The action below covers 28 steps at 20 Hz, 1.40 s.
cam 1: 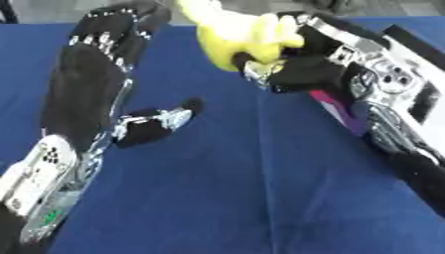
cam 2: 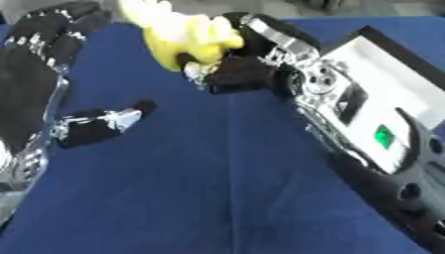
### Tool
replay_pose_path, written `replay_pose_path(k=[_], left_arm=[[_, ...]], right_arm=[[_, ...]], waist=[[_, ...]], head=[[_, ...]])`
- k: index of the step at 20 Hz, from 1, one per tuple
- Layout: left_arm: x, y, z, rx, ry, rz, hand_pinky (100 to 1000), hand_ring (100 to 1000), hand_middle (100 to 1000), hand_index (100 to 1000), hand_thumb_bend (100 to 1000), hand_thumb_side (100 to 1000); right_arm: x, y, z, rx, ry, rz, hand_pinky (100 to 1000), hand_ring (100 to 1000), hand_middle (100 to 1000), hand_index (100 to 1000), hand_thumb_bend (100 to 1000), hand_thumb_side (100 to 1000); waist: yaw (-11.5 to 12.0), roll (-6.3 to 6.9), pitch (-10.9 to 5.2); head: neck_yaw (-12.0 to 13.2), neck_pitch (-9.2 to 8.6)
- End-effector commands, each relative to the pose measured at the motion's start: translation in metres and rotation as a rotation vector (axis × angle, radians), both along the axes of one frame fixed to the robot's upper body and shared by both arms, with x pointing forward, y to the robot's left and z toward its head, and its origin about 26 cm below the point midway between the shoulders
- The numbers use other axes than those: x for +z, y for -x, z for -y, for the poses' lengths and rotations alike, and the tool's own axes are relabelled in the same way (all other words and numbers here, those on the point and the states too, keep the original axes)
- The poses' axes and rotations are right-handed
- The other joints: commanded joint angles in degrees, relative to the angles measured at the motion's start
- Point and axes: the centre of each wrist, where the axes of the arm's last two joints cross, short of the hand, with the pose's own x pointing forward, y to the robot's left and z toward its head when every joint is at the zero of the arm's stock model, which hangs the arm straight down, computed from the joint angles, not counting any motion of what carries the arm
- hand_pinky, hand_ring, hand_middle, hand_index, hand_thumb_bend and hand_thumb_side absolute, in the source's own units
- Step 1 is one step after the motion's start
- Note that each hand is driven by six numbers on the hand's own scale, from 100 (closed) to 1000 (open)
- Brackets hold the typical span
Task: Pick up the objects with one hand, pass them to the other hand, and then place them into the box on the other side of the table.
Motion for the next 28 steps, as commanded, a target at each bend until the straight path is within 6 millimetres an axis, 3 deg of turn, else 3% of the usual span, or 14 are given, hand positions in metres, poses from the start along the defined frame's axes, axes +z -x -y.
replay_pose_path(k=[1,3,4,5,6,8,11,13,14,17,22,24,25,28], left_arm=[[0.007,0.002,-0.018,0.028,0.028,0.013,786,766,773,869,661,459],[0.002,0.000,-0.027,0.055,0.043,-0.012,785,761,767,861,639,465],[0.000,0.000,-0.032,0.071,0.055,-0.028,783,748,749,845,479,400],[-0.002,0.000,-0.038,0.090,0.076,-0.051,784,744,746,838,559,462],[-0.003,0.001,-0.044,0.104,0.103,-0.073,785,740,743,830,518,461],[-0.004,0.004,-0.056,0.118,0.181,-0.118,782,722,727,816,401,483],[-0.003,0.009,-0.070,0.082,0.335,-0.212,791,702,712,809,226,608],[-0.003,0.012,-0.076,0.014,0.475,-0.310,803,690,706,813,110,780],[-0.003,0.012,-0.078,-0.035,0.550,-0.371,807,690,708,818,100,839],[-0.002,0.014,-0.084,-0.180,0.743,-0.528,824,700,721,830,127,897],[-0.004,0.014,-0.090,-0.377,0.970,-0.719,842,706,727,843,175,942],[-0.003,0.015,-0.092,-0.429,1.012,-0.744,843,705,727,845,180,942],[-0.003,0.015,-0.093,-0.442,1.023,-0.748,842,704,725,844,178,940],[-0.002,0.015,-0.095,-0.456,1.039,-0.749,843,704,724,843,180,938]], right_arm=[[0.011,0.001,0.015,-0.048,-0.039,0.037,612,626,315,326,218,100],[0.011,0.000,0.022,-0.080,-0.058,0.036,612,626,316,327,217,100],[0.010,-0.001,0.027,-0.112,-0.056,0.041,611,626,316,327,100,100],[0.008,-0.002,0.034,-0.146,-0.062,0.044,611,626,319,329,137,100],[0.007,-0.002,0.042,-0.184,-0.068,0.048,610,626,318,330,213,100],[0.003,-0.003,0.061,-0.293,-0.070,0.061,613,628,322,336,209,100],[-0.006,-0.002,0.089,-0.478,-0.056,0.049,620,632,330,346,198,100],[-0.011,0.000,0.106,-0.601,-0.036,0.032,632,638,338,356,191,100],[-0.014,0.001,0.113,-0.666,-0.016,0.026,637,640,341,359,192,100],[-0.020,0.004,0.129,-0.830,0.041,0.006,652,647,350,369,205,100],[-0.025,0.009,0.147,-1.060,0.166,-0.017,686,670,389,412,229,100],[-0.029,0.011,0.152,-1.121,0.207,-0.020,700,708,468,483,303,100],[-0.032,0.012,0.154,-1.137,0.221,-0.022,711,732,527,559,364,100],[-0.041,0.012,0.161,-1.183,0.263,-0.032,747,800,708,739,435,100]], waist=[[0.0,0.12,-1.79],[-0.2,0.09,-1.75],[-0.2,0.05,-1.72],[-0.3,0.02,-1.68],[-0.3,-0.01,-1.63],[-0.3,-0.09,-1.50],[-0.2,-0.20,-1.36],[-0.2,-0.27,-1.26],[-0.2,-0.29,-1.22],[-0.2,-0.26,-1.12],[-0.1,-0.08,-0.92],[0.1,0.00,-0.82],[0.1,0.04,-0.77],[0.2,0.12,-0.66]], head=[[-0.5,-0.59],[-0.6,-0.76],[-0.8,-0.86],[-1.0,-0.98],[-1.3,-1.10],[-1.8,-1.38],[-2.1,-1.74],[-2.3,-2.06],[-2.3,-2.20],[-2.3,-2.57],[-2.3,-2.95],[-2.3,-3.08],[-2.3,-3.12],[-2.2,-3.26]])
